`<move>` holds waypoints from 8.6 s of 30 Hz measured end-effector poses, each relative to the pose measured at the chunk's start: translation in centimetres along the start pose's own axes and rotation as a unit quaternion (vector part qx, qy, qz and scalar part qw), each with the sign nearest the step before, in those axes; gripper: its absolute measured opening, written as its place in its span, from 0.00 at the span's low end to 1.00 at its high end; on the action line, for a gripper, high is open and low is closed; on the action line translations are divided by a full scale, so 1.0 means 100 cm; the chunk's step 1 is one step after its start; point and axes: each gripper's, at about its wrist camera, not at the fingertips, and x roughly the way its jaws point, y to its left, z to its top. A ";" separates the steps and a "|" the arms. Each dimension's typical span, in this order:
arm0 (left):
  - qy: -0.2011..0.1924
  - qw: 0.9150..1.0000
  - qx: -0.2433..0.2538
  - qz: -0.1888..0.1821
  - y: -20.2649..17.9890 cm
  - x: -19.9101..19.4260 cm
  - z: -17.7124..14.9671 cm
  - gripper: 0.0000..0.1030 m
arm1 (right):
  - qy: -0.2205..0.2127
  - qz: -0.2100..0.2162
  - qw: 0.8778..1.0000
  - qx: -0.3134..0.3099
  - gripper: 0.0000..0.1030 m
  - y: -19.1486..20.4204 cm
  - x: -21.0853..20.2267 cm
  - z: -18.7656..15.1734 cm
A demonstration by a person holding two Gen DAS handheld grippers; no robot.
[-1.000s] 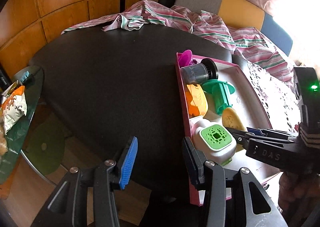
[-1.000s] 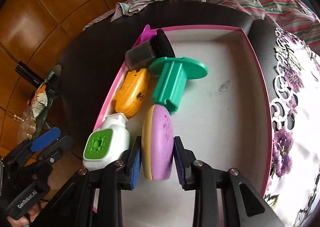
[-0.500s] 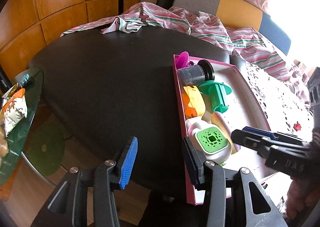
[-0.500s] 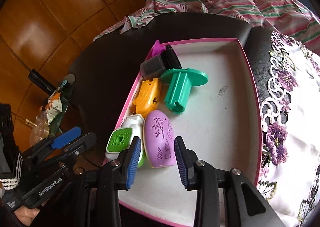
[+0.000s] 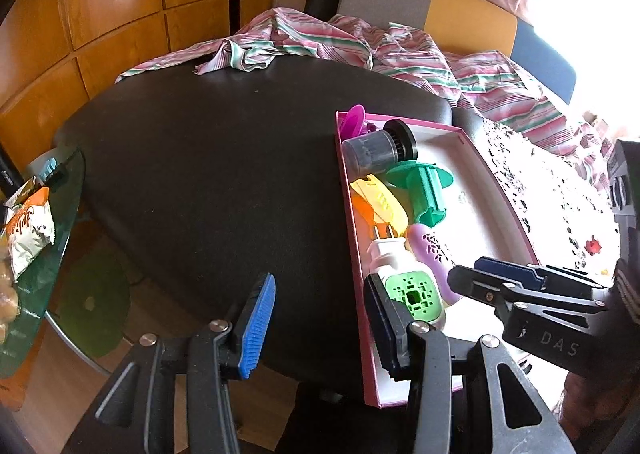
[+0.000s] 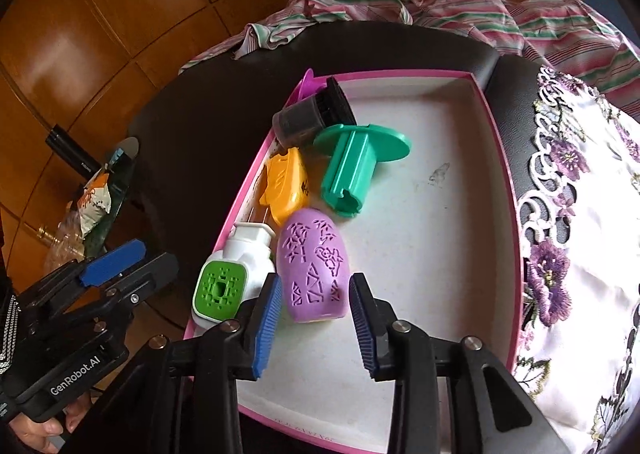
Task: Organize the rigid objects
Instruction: 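Lower the purple egg beside the white-green toy and open the right gripper, then move both grippers back toward the toys on the cloth, then close the left gripper on the brown spiky toy while right gripper grasps orange block, then lift the brown spiky toy with left gripper while right gripper lifts orange block, then carry the brown spiky toy into the tray and open the left gripper, then withdraw the left gripper while right gripper carries orange block toward the tray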
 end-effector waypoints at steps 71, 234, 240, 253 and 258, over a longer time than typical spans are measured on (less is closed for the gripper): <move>0.089 0.896 0.306 -0.308 -0.321 -0.001 -0.047 0.84 | -0.238 -0.162 0.834 0.471 0.46 -0.300 -0.268 -0.202; 0.057 0.987 0.036 -0.147 -0.139 0.110 0.090 0.76 | 0.033 -0.312 0.942 0.118 0.20 -0.299 -0.104 -0.086; 0.022 0.991 0.059 -0.120 -0.137 0.085 0.082 0.77 | 0.034 -0.315 0.942 0.115 0.20 -0.298 -0.104 -0.086; -0.036 0.993 0.092 -0.060 -0.125 0.027 0.052 0.81 | 0.034 -0.319 0.941 0.110 0.20 -0.297 -0.103 -0.085; -0.035 0.994 0.084 -0.065 -0.116 0.015 0.042 0.81 | 0.034 -0.319 0.941 0.111 0.20 -0.297 -0.103 -0.085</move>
